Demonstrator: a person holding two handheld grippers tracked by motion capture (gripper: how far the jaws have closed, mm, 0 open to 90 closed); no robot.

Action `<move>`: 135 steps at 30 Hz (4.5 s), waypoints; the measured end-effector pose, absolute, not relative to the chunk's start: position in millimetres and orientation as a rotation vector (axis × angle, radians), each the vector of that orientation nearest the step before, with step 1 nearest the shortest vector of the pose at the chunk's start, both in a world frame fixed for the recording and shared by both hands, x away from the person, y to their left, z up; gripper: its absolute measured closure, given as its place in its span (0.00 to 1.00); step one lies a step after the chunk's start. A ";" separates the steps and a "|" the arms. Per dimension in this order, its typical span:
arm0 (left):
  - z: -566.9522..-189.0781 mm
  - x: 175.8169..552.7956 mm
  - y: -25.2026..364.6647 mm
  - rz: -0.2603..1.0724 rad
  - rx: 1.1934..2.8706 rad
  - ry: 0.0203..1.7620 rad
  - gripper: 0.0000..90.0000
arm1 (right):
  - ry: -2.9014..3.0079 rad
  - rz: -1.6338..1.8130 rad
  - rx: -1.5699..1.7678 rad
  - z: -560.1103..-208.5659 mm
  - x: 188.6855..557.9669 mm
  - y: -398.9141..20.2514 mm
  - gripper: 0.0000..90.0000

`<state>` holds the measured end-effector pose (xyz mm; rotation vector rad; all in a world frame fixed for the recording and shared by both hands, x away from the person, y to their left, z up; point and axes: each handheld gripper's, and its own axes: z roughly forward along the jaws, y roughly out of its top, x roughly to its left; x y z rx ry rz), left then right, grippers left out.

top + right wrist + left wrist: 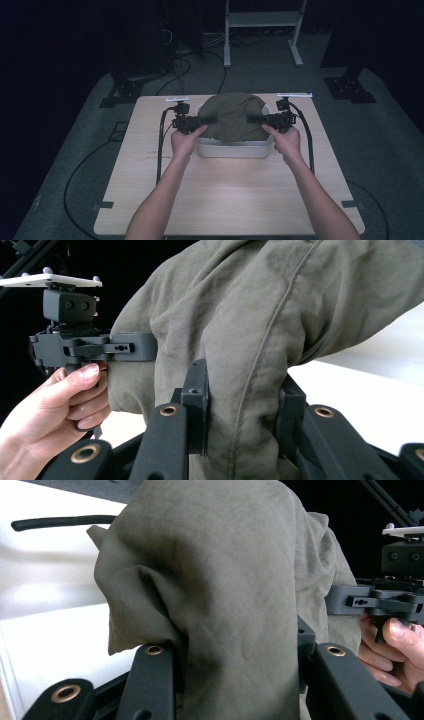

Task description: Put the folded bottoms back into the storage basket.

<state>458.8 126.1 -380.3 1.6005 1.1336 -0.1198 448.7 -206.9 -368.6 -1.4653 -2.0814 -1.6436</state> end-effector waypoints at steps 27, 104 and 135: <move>-393.7 467.1 122.1 -0.107 1.643 1.196 0.66 | -2.074 -1.579 -1.508 -389.2 459.8 -204.5 0.74; -409.1 479.2 115.3 0.022 1.735 1.286 0.52 | -2.357 -1.282 -1.710 -410.1 477.3 -202.8 0.64; -383.7 470.4 151.9 0.030 1.579 1.290 0.50 | -2.317 -1.402 -1.724 -388.3 463.6 -214.7 0.70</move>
